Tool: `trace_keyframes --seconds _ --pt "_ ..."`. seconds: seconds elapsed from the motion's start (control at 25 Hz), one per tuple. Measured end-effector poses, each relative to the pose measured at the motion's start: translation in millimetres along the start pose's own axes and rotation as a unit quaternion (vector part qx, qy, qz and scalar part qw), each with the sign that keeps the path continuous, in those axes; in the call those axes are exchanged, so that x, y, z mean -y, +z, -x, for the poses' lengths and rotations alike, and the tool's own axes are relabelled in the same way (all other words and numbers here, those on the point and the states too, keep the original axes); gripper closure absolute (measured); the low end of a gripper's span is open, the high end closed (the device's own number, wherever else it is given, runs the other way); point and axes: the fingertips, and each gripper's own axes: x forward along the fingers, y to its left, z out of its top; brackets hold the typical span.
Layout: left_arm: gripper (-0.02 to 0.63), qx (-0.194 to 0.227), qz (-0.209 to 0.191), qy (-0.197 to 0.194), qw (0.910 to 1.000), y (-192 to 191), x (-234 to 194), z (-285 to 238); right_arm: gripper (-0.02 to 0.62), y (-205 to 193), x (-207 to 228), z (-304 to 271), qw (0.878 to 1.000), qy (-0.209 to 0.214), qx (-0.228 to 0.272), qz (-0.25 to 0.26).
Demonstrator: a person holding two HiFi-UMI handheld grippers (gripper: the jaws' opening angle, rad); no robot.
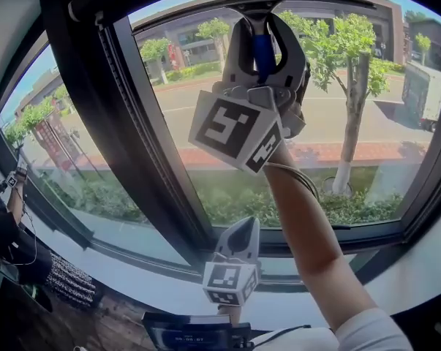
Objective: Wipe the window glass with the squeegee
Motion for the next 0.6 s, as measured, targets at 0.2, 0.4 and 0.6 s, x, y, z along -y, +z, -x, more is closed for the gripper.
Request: trace_keyframes --seconds 0.2,0.4,0.6 --pt "0.606 0.009 -0.002 0.013 0.9999 3 -14 9 0.446 -9 -7 -6 1.000 -0.007 -0.015 0.007" --pt "0.606 0.015 -0.006 0.014 0.9998 -5 -21 7 0.446 -20 -11 -8 1.000 -0.019 -0.016 0.018" --pt "0.606 0.023 -0.013 0.010 0.9996 3 -21 5 0.446 -20 -12 -8 1.000 -0.022 -0.012 0.018"
